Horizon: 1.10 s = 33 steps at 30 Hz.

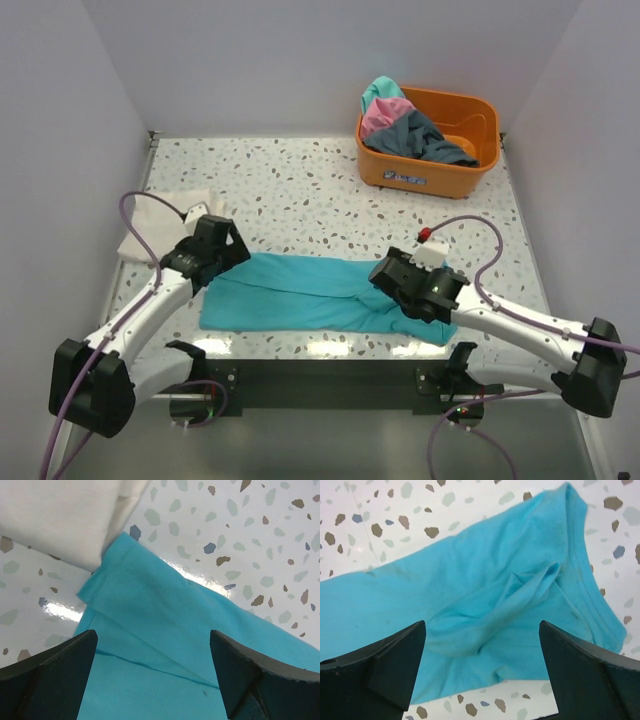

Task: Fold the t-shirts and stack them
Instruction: Fold the tshirt

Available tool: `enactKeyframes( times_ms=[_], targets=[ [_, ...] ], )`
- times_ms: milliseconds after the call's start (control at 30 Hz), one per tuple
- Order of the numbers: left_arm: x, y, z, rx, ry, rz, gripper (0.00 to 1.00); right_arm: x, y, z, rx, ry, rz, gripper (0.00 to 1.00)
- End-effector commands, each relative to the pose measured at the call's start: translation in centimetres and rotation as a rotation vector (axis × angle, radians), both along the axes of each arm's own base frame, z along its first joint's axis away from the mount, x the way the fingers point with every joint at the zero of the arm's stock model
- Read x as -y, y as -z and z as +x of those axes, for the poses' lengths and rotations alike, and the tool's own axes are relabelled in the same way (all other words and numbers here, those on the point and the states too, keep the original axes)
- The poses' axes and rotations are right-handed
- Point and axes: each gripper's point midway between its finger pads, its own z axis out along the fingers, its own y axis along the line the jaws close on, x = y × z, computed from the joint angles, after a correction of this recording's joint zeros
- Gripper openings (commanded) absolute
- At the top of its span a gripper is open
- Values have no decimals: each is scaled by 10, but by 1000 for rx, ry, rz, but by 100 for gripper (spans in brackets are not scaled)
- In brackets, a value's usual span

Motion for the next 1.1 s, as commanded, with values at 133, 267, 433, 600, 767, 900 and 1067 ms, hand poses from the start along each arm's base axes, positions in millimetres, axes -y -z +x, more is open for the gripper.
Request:
enactKeyframes(
  times_ms=[133,267,433,600,767,900,1067],
  targets=[
    [37,8,31,15,122,-67,100,-34,19,58,-74,-146,79,99],
    [34,19,34,-6,118,-41,100,-30,57,44,-241,-148,26,99],
    [24,28,32,-27,87,5,100,-10,76,-14,-370,-127,88,98],
    [19,30,30,-31,77,29,100,6,63,-42,-313,-97,204,99],
    [15,28,32,-35,73,55,100,1,57,-44,-298,-135,242,99],
    [21,25,36,-26,97,40,100,8,33,-20,-242,-108,134,99],
    [27,33,36,-48,127,26,100,10,30,7,-242,-115,44,99]
  ],
)
